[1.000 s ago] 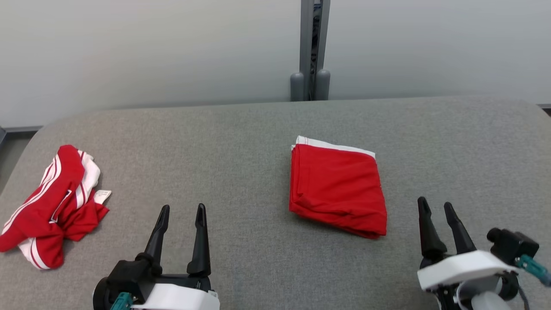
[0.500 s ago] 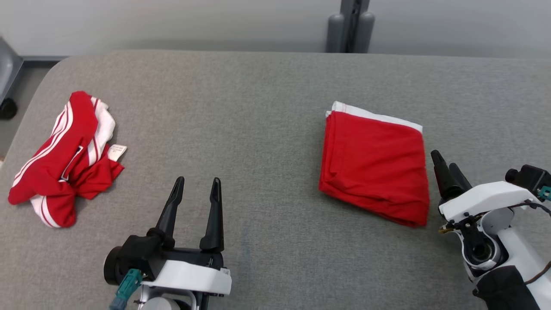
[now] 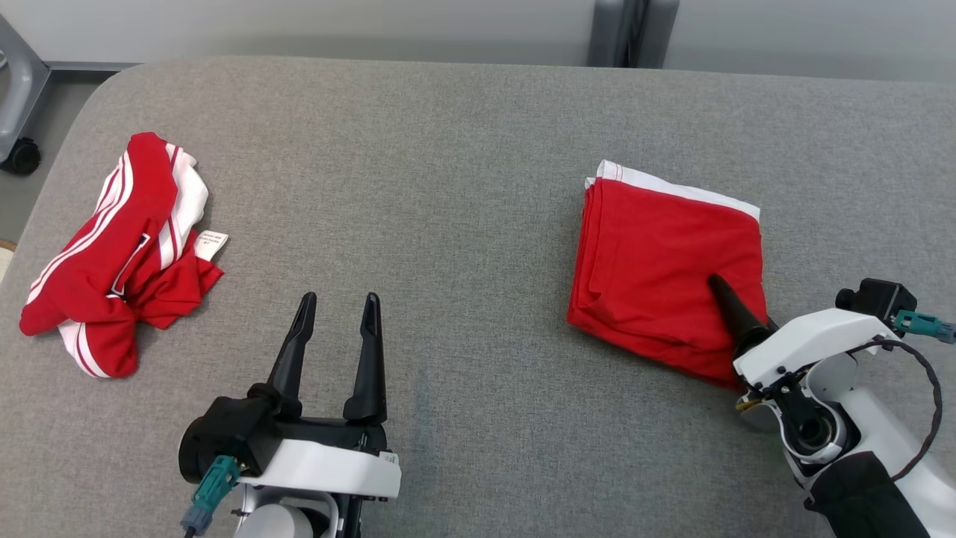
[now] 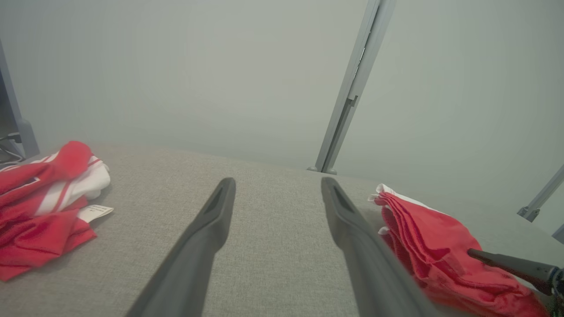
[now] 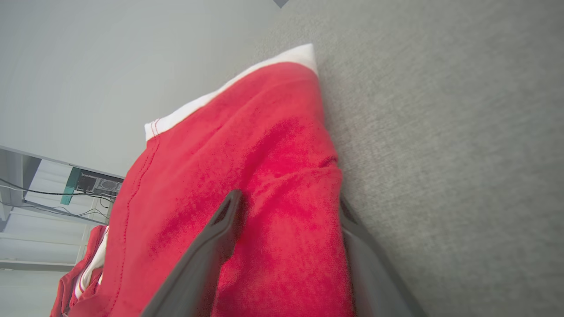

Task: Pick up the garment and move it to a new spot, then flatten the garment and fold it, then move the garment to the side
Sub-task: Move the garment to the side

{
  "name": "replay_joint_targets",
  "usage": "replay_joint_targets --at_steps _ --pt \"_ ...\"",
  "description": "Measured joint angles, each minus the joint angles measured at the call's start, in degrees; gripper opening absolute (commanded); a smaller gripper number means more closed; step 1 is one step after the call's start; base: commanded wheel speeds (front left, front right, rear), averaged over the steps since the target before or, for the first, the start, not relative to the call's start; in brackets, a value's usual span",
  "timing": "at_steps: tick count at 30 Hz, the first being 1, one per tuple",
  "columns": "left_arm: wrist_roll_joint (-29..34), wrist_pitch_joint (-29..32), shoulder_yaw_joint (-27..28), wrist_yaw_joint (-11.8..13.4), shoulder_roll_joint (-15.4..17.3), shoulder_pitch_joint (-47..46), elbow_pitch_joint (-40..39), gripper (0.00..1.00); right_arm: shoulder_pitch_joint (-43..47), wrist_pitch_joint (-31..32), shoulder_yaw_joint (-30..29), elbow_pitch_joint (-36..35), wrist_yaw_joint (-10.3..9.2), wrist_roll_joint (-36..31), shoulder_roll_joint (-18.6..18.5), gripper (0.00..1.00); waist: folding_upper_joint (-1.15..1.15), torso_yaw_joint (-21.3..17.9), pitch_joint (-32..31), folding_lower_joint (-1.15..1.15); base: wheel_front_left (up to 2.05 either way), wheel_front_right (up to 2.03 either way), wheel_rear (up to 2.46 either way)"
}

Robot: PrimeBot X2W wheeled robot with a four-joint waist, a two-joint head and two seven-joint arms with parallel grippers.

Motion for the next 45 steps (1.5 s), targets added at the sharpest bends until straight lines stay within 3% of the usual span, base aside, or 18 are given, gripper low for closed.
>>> replay_joint_targets --at_steps 6,11,18,30,39,45 --pt "0.96 -0.01 0.04 0.01 0.01 -0.25 -0.19 1.0 -0.82 -5.46 5.36 -0.79 0.01 -3.78 -1.97 0.0 0.0 -0.52 0.2 0.0 0.0 0.0 0.0" --pt "3.21 0.0 0.0 -0.46 0.0 -1.36 -1.4 1.0 -5.61 -12.13 11.33 1.31 0.01 -13.48 -6.64 0.0 0.0 -1.81 1.56 0.0 0.0 0.0 0.0" --pt "5.39 0.0 -0.68 -1.81 0.0 -3.96 -2.82 1.0 -13.49 -14.63 15.02 6.5 0.01 -24.81 -9.29 0.0 0.0 -5.15 4.11 0.0 0.0 0.0 0.0" --pt "12.12 -0.01 -2.09 -6.01 0.79 -10.63 -5.33 1.0 -24.64 -15.18 10.51 8.89 0.02 -33.79 -11.76 0.0 0.0 -12.65 11.48 0.0 0.0 0.0 0.0" --pt "13.33 -0.01 -2.41 -6.77 1.99 -12.9 -4.82 1.0 -26.61 -15.19 4.09 9.12 0.02 -37.47 -12.55 0.0 0.0 -18.13 16.14 0.0 0.0 0.0 0.0" --pt "13.59 0.26 -2.64 -7.01 2.65 -14.12 -5.05 1.0 -28.12 -15.19 2.09 10.33 0.02 -40.69 -13.15 0.0 0.0 -19.58 18.49 0.01 0.0 0.0 0.0"
